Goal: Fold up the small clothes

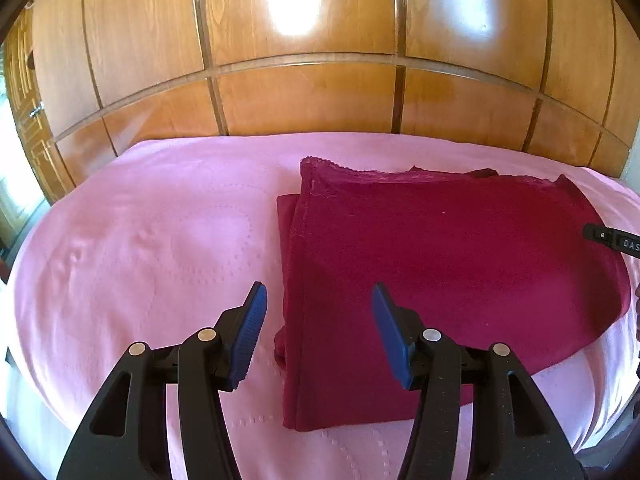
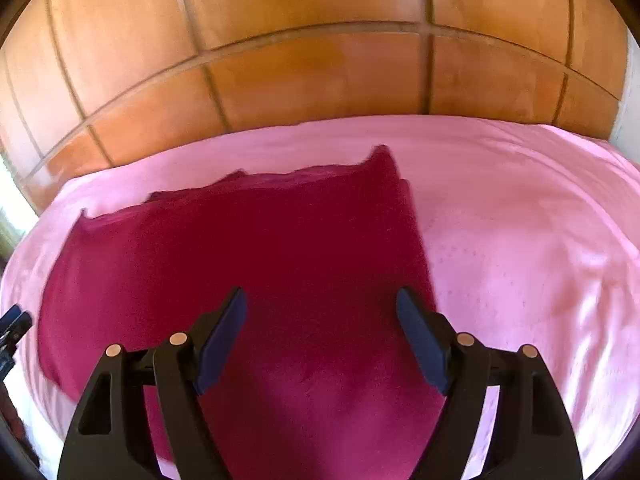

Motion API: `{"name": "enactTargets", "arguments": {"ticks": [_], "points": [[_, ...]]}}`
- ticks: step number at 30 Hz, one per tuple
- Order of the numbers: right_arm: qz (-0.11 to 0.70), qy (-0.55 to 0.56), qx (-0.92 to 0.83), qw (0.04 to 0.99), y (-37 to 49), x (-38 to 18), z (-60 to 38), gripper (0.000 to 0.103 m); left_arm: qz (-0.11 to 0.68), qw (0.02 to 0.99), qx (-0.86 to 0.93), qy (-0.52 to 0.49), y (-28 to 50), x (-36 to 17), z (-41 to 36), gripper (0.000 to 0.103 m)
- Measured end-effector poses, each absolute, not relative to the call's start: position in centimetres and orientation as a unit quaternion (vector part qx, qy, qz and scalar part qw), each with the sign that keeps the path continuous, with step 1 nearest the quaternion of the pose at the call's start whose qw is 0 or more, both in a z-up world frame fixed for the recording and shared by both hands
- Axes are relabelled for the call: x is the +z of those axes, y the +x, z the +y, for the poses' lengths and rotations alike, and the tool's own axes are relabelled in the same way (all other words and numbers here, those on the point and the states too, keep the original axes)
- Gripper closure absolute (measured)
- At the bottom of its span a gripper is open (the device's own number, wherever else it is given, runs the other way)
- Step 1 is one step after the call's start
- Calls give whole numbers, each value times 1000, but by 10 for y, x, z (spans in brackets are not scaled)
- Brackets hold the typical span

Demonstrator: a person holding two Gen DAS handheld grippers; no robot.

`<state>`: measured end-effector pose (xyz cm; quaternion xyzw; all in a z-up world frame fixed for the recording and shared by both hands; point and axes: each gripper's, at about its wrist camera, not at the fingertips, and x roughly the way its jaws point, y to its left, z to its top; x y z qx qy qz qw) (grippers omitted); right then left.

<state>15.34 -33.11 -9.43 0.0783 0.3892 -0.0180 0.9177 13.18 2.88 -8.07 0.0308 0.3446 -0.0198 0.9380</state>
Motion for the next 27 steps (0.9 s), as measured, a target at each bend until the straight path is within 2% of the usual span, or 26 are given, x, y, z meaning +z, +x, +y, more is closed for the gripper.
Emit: {"name": "enactTargets", "arguments": {"ticks": [23,27], "points": [[375,89,-18,923,160,-119,-339,18,393,920,11,-10,198,-107,63,49],[373,93,-16,923,159,-120,-340,17,406,913,8,-36,225,-129,69,41]]}}
